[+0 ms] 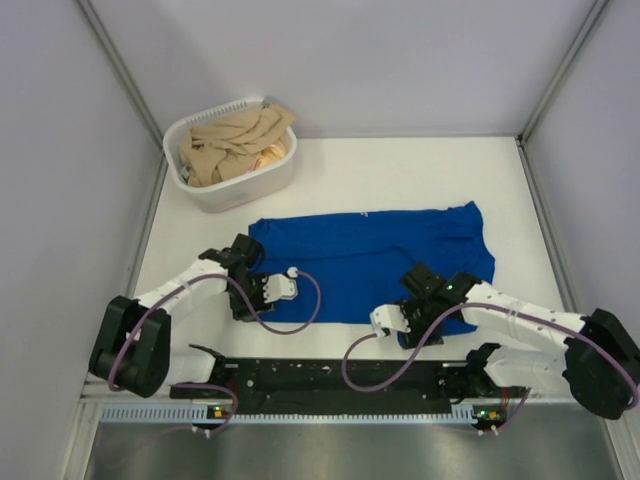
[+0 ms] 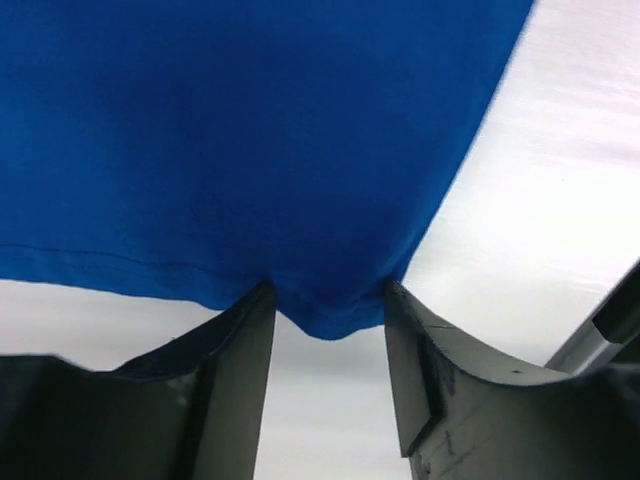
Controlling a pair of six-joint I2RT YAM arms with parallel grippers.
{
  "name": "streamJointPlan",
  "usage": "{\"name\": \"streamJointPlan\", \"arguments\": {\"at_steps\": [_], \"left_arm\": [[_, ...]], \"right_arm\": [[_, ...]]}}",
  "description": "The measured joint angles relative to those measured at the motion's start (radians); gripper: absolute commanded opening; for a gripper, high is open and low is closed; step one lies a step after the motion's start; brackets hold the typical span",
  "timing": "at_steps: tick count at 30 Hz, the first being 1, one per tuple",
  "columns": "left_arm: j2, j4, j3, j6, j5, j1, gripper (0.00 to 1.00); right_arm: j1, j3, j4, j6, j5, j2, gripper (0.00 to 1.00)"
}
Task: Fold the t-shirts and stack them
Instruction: Grap the side of the flattened tshirt closest away from the robot with both arms, then fold the other side of the tshirt into a rectangle
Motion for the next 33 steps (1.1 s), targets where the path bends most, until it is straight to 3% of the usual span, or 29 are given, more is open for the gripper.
{"name": "streamJointPlan", "arguments": {"at_steps": [2, 4, 5, 7, 12, 16, 21, 23, 28, 33], "left_arm": [[0.014, 0.042, -0.003, -0.013, -0.026, -0.005, 0.3], [0.014, 0.06, -0.004, -0.03, -0.042, -0.006, 0.07], [0.014, 0.067, -0.005, -0.036, -0.049, -0.006, 0.0], [0.014, 0.078, -0.005, -0.051, -0.067, -0.008, 0.0], [0.045, 0.109, 0.026, -0.109, -0.132, -0.009, 0.0], [0.088, 0.105, 0.137, -0.172, -0.145, 0.014, 0.0], [0.13, 0.118, 0.274, -0.229, -0.14, 0.053, 0.0], [0.159, 0.125, 0.301, -0.245, -0.142, 0.066, 0.0], [0.29, 0.143, 0.336, -0.275, -0.146, 0.084, 0.0], [0.365, 0.145, 0.354, -0.295, -0.149, 0.09, 0.0]], "right_arm": [[0.032, -0.016, 0.055, -0.017, 0.014, 0.046, 0.31], [0.065, -0.019, 0.091, -0.04, 0.034, 0.078, 0.1], [0.078, -0.019, 0.109, -0.045, 0.042, 0.082, 0.05], [0.09, -0.019, 0.127, -0.054, 0.065, 0.082, 0.0], [0.068, -0.019, 0.113, -0.095, 0.124, 0.038, 0.0], [-0.029, 0.019, 0.092, -0.172, 0.137, -0.003, 0.0], [-0.173, 0.15, 0.119, -0.296, 0.14, 0.079, 0.01], [-0.233, 0.179, 0.163, -0.347, 0.136, 0.127, 0.11], [-0.346, 0.237, 0.277, -0.448, 0.12, 0.278, 0.22], [-0.449, 0.263, 0.458, -0.352, 0.075, 0.365, 0.54]]}}
